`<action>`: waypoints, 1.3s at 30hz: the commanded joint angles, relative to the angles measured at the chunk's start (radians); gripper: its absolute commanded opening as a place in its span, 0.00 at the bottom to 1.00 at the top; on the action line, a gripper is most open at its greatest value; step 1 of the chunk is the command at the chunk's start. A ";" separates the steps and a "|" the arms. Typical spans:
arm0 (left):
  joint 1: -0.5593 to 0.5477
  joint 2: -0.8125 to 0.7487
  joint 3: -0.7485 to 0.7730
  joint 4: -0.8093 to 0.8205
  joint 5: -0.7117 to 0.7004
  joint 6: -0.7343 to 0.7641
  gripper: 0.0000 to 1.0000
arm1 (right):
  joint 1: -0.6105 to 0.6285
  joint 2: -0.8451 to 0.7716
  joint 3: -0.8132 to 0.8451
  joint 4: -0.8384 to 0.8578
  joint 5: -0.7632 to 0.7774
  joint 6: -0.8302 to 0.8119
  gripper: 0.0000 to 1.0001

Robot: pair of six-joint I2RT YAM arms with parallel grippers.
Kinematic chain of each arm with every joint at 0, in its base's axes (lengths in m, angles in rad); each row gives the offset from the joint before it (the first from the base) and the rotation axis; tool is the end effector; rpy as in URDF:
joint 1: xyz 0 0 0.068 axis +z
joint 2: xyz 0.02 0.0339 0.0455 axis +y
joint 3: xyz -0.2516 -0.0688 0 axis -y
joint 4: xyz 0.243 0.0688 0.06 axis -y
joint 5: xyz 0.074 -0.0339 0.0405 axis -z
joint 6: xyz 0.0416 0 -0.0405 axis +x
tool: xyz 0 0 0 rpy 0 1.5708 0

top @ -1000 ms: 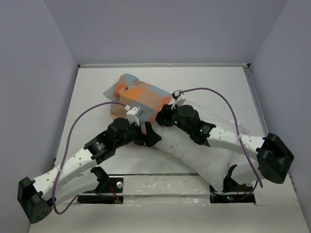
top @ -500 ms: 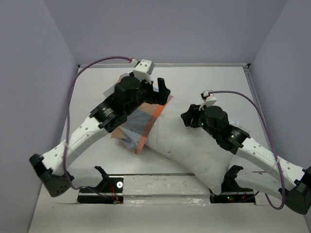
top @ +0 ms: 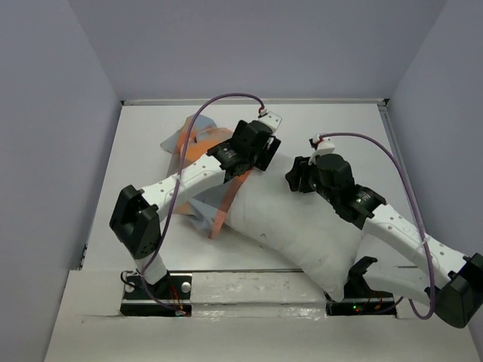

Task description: Put the pillow into the pillowcase

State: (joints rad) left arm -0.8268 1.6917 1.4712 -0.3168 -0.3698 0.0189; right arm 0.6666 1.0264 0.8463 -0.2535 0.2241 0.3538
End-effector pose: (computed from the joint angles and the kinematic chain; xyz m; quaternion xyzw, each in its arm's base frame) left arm 0.2802 -0.2823 0.3109 0.2679 0.8166 -0.0439 0.5094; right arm 0.1971 0.1433 0.2961 -0.0710 0.8365 0.1791 0.5129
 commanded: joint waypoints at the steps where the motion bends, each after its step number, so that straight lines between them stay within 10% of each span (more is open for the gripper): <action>1: 0.002 0.034 0.040 0.042 -0.161 0.085 0.83 | -0.018 0.026 0.074 0.005 -0.002 -0.052 0.60; 10: 0.005 0.063 0.023 0.119 -0.176 0.104 0.02 | -0.168 0.224 0.160 0.072 -0.262 -0.206 0.84; 18: 0.028 -0.059 0.038 0.211 0.100 -0.060 0.00 | -0.168 0.399 0.180 0.146 -0.687 -0.224 0.81; 24: 0.034 -0.106 0.034 0.288 0.316 -0.189 0.00 | -0.168 0.308 0.002 0.572 -1.012 0.035 0.00; 31: 0.038 -0.153 -0.026 0.474 0.645 -0.443 0.00 | -0.168 0.179 -0.044 0.766 -1.028 0.134 0.00; 39: -0.034 -0.344 -0.207 0.624 0.651 -0.632 0.00 | -0.168 0.368 0.031 0.855 -0.884 0.126 0.00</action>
State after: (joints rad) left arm -0.7952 1.4845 1.2823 0.0624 0.1402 -0.4500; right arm 0.4740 1.3308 0.8062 0.3779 -0.6884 0.4503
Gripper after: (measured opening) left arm 0.014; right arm 0.043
